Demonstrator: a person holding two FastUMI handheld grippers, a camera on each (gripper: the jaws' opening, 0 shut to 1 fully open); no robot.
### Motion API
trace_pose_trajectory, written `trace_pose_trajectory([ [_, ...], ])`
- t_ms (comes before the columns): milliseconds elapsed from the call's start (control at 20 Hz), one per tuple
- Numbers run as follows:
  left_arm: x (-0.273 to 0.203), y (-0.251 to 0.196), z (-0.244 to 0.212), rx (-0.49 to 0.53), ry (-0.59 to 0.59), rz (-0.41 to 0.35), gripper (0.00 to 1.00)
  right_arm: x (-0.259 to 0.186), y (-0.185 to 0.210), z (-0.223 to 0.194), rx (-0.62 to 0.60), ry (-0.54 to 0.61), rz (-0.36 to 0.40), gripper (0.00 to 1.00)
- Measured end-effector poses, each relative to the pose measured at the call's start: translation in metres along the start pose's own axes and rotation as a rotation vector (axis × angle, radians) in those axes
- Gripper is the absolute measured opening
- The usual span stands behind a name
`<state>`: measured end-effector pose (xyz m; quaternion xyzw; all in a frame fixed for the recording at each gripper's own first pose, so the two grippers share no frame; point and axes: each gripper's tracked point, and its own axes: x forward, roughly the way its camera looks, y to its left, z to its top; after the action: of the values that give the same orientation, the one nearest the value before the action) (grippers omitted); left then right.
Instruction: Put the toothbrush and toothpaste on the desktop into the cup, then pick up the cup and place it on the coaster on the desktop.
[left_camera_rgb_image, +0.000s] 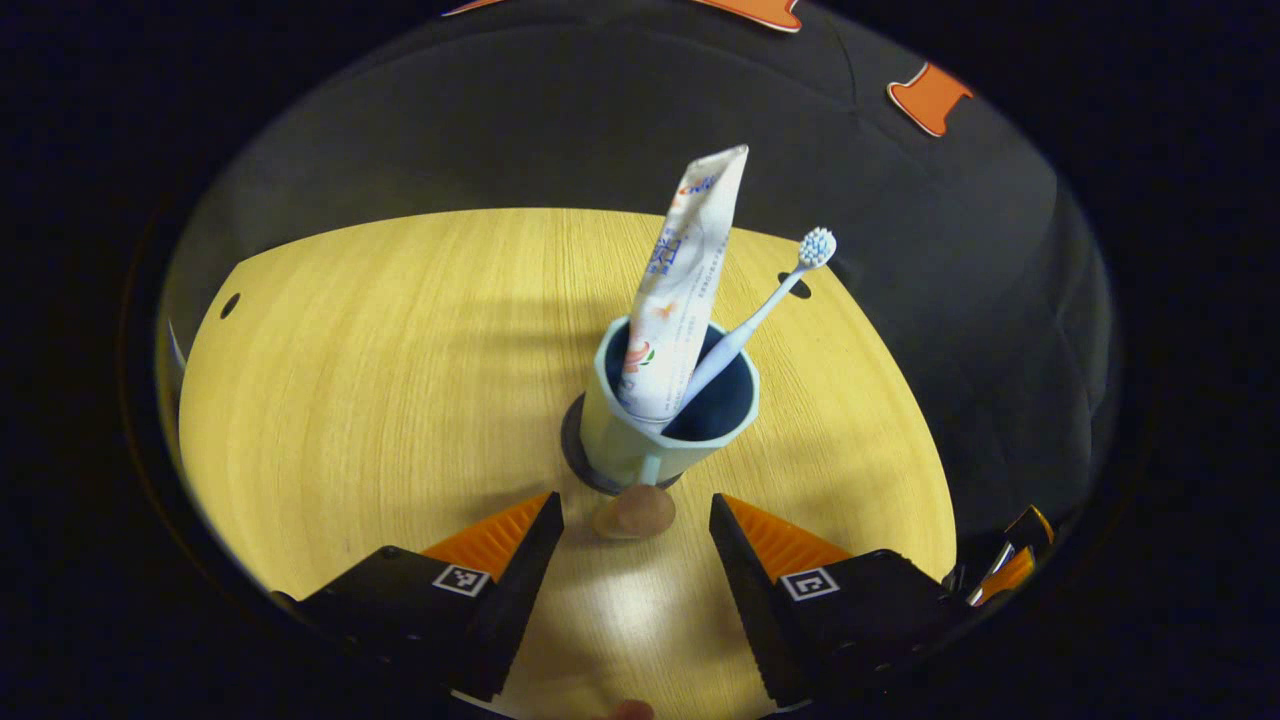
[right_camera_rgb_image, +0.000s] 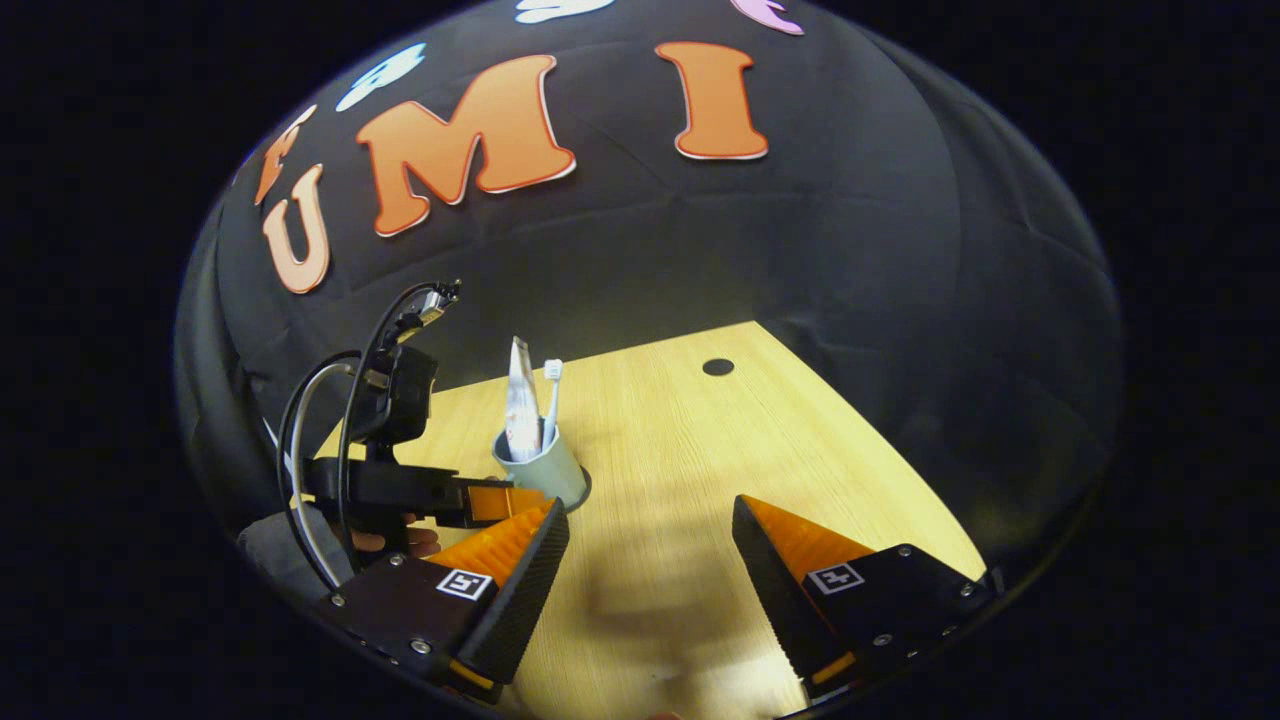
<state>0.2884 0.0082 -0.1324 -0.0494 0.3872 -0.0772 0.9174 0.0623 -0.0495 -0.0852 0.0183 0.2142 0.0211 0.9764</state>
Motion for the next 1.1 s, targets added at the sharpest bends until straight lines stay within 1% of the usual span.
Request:
trace_pose_trajectory([
  [50, -0.010, 0.002, 0.002, -0.011, -0.032, 0.008, 0.96, -0.001, 0.005, 0.007, -0.018, -0.016, 0.019, 0.99],
  [100, -0.019, 0.004, 0.005, -0.019, -0.070, 0.017, 0.97, -0.004, 0.011, 0.014, -0.038, -0.033, 0.043, 0.99],
  [350, -0.084, 0.014, 0.022, -0.030, -0.291, 0.072, 0.97, -0.025, 0.033, 0.043, -0.110, -0.124, 0.128, 0.99],
  [500, -0.124, 0.012, 0.033, -0.017, -0.461, 0.090, 0.97, -0.040, 0.039, 0.049, -0.129, -0.168, 0.166, 0.98],
  [550, -0.136, 0.010, 0.036, -0.012, -0.511, 0.102, 0.95, -0.047, 0.041, 0.048, -0.133, -0.171, 0.182, 0.98],
  [600, -0.147, 0.010, 0.035, -0.004, -0.551, 0.116, 0.97, -0.053, 0.045, 0.048, -0.135, -0.177, 0.198, 0.99],
  [650, -0.157, 0.010, 0.033, -0.001, -0.586, 0.131, 0.97, -0.061, 0.047, 0.050, -0.141, -0.190, 0.209, 0.99],
  [750, -0.176, 0.009, 0.030, -0.006, -0.645, 0.147, 0.97, -0.071, 0.047, 0.055, -0.162, -0.221, 0.219, 0.98],
  [950, -0.239, 0.019, 0.023, -0.019, -0.758, 0.188, 0.96, -0.097, 0.046, 0.060, -0.175, -0.285, 0.222, 0.99],
  [1100, -0.270, 0.027, 0.019, -0.022, -0.800, 0.216, 0.96, -0.108, 0.043, 0.063, -0.164, -0.318, 0.206, 0.98],
])
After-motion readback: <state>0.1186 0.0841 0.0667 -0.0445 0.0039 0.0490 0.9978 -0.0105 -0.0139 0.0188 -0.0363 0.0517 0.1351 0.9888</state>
